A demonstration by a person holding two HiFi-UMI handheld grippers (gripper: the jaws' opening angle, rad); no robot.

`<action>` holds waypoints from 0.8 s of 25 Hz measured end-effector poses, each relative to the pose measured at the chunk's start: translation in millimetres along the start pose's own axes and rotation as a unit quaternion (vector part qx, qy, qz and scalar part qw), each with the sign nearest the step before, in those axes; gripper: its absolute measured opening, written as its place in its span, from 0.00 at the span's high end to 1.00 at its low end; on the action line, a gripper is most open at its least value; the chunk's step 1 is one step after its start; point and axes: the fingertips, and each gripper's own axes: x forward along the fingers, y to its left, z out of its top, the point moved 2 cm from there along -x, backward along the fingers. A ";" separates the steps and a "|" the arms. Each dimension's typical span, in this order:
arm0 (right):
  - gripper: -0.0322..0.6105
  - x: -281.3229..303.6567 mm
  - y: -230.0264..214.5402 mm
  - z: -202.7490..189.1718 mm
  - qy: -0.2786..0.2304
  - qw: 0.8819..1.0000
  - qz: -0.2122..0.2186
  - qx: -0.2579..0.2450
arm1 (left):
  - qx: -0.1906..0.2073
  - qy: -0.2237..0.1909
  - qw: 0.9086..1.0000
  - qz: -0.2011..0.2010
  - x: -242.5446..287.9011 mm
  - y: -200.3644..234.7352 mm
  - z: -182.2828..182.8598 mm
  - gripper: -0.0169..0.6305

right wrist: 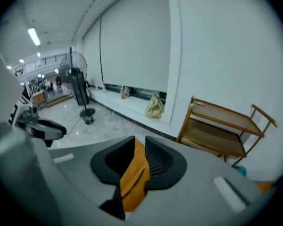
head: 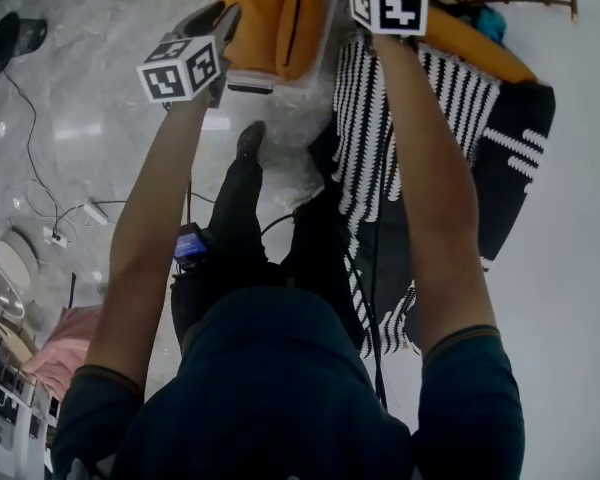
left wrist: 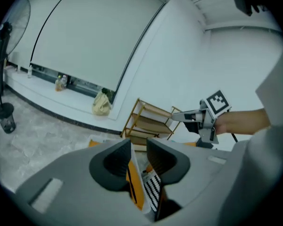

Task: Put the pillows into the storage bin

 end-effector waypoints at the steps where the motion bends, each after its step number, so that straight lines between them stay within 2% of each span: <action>1: 0.83 -23.4 0.3 12.0 -0.031 0.999 0.007 0.026 | 0.013 -0.016 1.000 -0.005 -8.6 -6.0 21.7 0.82; 3: 0.83 -75.6 4.4 38.2 -0.099 0.993 0.021 0.058 | 0.046 -0.050 0.998 -0.017 -30.2 -22.8 65.1 0.83; 5: 0.83 -128.9 11.8 61.9 -0.156 0.985 0.029 0.063 | 0.078 -0.084 0.993 -0.031 -55.1 -44.0 105.8 0.83; 10: 0.84 -248.7 32.5 100.4 -0.241 0.969 0.033 0.046 | 0.147 -0.155 0.975 -0.067 -116.4 -113.8 183.6 0.84; 16: 0.88 -367.3 63.2 117.9 -0.290 0.956 0.029 0.035 | 0.231 -0.219 0.944 -0.087 -199.1 -197.7 232.5 0.86; 20: 0.88 -440.2 89.9 117.3 -0.322 0.946 0.029 0.021 | 0.273 -0.243 0.926 -0.101 -253.1 -245.4 239.4 0.86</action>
